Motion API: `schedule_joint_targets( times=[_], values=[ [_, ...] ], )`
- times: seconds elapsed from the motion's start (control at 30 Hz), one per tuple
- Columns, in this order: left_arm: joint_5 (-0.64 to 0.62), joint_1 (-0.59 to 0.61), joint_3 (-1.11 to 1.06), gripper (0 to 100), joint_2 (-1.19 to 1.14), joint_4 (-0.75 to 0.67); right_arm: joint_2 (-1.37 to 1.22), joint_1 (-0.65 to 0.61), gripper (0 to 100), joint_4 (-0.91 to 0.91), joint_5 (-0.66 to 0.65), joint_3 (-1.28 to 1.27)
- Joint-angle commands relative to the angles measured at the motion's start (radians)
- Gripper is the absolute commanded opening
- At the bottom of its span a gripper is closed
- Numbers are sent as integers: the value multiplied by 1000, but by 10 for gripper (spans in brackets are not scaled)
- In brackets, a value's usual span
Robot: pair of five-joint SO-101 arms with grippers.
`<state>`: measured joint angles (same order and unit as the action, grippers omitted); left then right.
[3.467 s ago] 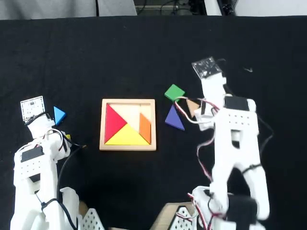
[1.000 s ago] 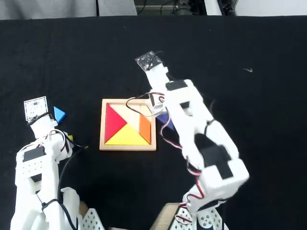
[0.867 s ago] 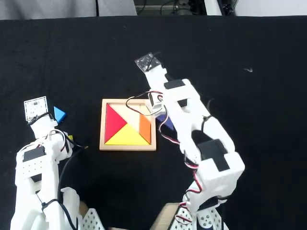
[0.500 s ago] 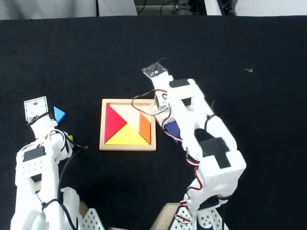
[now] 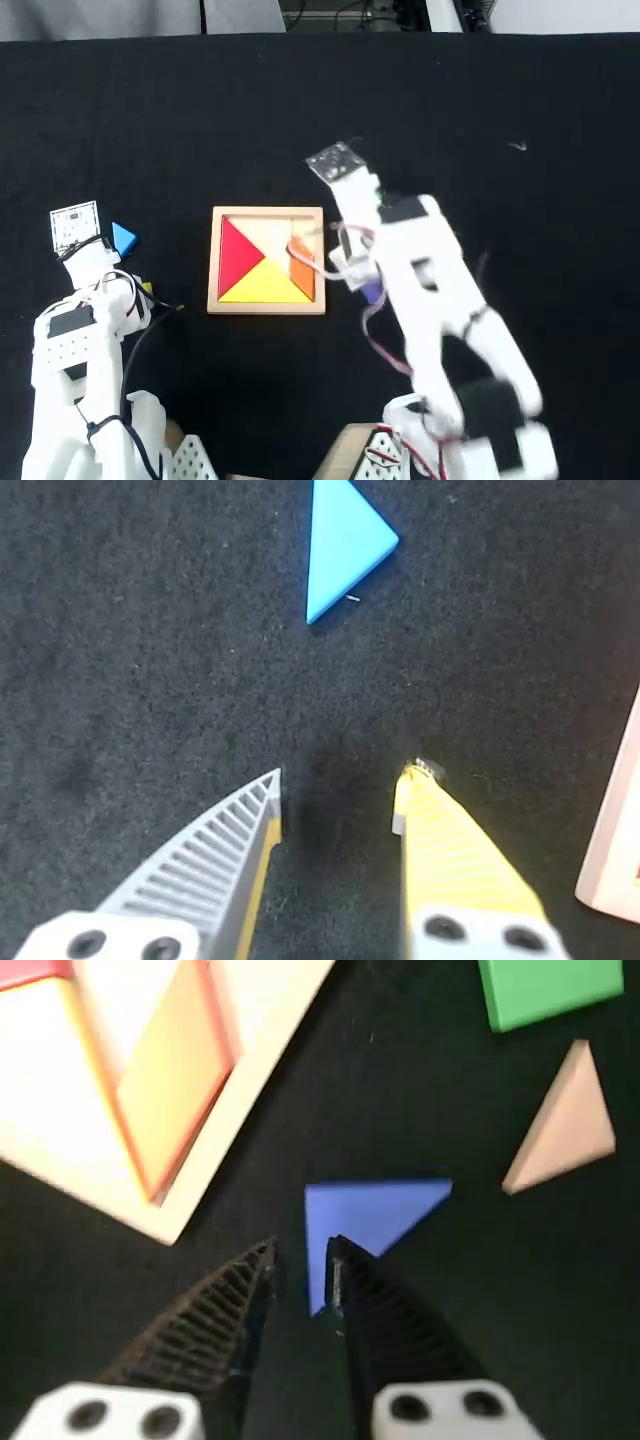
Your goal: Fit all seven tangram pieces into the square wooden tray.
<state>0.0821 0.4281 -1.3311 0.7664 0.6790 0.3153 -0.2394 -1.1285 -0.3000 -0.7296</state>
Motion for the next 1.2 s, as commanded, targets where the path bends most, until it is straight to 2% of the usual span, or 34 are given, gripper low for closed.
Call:
schedule_joint_targets(
  times=[0.0,0.23,0.5,0.67,1.0,1.17],
  values=[
    [-3,-13,5,191,20,-15,96,80,78,21,69,-41],
    [-3,-13,5,191,20,-15,-79,193,77,40,80,68],
    [-3,-13,4,191,20,-15,-288,212,76,44,72,203],
    [-3,-12,4,191,20,-15,-390,265,10,44,71,262],
    [-3,-12,4,191,20,-15,-515,256,12,115,71,352],
    [-3,-12,4,191,20,-15,-584,141,12,54,69,467]
  ],
)
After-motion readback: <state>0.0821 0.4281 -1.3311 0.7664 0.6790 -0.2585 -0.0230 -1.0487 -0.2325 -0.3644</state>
